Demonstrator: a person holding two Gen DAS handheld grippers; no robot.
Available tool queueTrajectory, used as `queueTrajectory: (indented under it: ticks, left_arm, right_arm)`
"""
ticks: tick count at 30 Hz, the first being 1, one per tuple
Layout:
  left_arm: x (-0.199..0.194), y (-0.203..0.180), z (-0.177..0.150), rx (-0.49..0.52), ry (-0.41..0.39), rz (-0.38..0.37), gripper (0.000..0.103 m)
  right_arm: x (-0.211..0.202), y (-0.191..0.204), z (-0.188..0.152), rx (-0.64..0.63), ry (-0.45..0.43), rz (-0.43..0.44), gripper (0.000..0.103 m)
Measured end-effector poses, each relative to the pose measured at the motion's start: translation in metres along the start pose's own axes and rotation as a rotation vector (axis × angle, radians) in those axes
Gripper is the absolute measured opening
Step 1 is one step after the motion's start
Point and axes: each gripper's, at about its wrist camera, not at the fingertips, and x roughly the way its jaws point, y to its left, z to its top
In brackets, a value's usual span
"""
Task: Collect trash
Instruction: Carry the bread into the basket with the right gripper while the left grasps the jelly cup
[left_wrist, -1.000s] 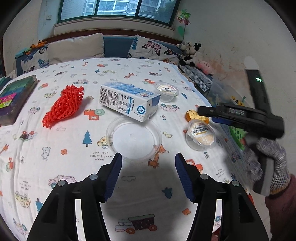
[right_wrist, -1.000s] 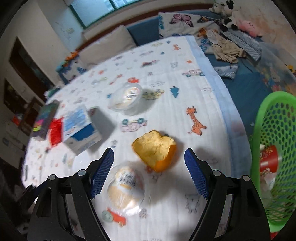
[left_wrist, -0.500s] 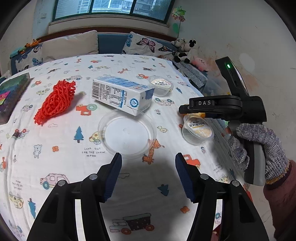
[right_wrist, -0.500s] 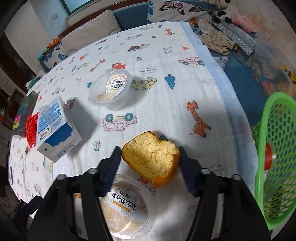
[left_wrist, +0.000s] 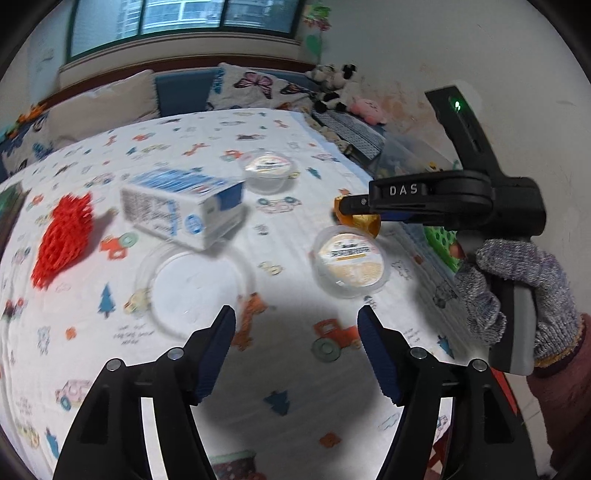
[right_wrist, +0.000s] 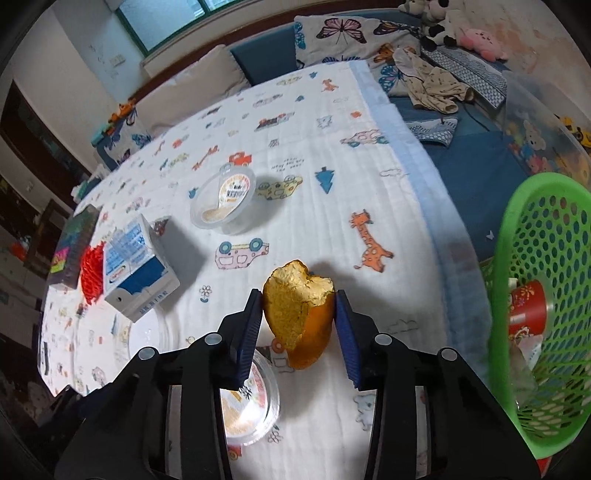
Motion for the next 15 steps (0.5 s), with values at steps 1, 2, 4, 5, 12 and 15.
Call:
queueTrajectory:
  ticks: [1, 2, 4, 5, 12, 15]
  left_arm:
    - [0.004, -0.004, 0.003, 0.016, 0.004, -0.006, 0.072]
    - [0.007, -0.006, 0.005, 0.026, 0.008, -0.007, 0.073]
    - [0.014, -0.012, 0.011, 0.049, 0.019, -0.019, 0.073]
    - [0.018, -0.014, 0.013, 0.055, 0.024, -0.018, 0.074]
    - [0.045, -0.029, 0.026, 0.116, 0.061, -0.027, 0.081]
    - [0.055, -0.035, 0.029, 0.145, 0.080, -0.017, 0.082]
  right_arm:
    - [-0.004, -0.002, 0.000, 0.004, -0.006, 0.004, 0.040]
    - [-0.007, -0.004, 0.000, 0.008, -0.013, 0.007, 0.040]
    - [-0.015, -0.010, -0.001, 0.021, -0.026, 0.017, 0.040]
    - [-0.019, -0.013, -0.002, 0.026, -0.032, 0.021, 0.040]
    - [-0.051, -0.041, -0.011, 0.061, -0.080, 0.019, 0.040]
    - [-0.061, -0.051, -0.016, 0.074, -0.095, 0.016, 0.040]
